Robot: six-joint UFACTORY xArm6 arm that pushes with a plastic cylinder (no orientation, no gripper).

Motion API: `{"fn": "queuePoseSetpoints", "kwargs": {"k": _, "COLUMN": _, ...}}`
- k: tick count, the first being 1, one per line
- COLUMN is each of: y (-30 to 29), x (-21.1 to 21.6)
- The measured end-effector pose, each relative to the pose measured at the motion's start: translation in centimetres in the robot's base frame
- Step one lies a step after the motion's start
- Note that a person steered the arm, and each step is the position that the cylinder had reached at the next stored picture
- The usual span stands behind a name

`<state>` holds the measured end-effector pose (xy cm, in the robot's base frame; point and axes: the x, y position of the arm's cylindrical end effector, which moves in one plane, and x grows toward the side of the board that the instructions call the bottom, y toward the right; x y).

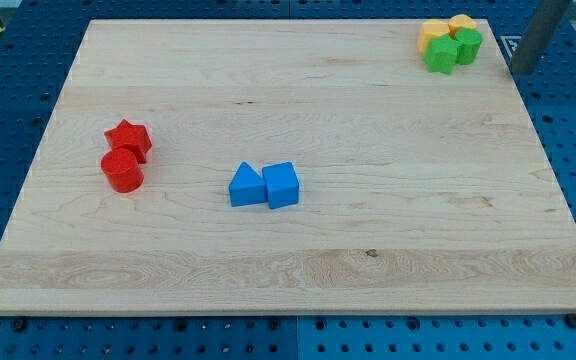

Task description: Move the yellow heart into the yellow hexagon

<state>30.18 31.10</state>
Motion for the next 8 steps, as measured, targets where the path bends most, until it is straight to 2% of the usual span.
{"fn": "queuePoseSetpoints", "kwargs": {"k": 2, "y": 0.0, "x": -1.5}}
{"fn": "queuePoseSetpoints", "kwargs": {"k": 3, "y": 0.0, "x": -4.1}}
{"fn": "queuePoseSetpoints", "kwargs": {"k": 6, "y": -2.1, "x": -8.1}}
{"fn": "queuePoseSetpoints", "kwargs": {"k": 8, "y": -4.5, "x": -8.1}}
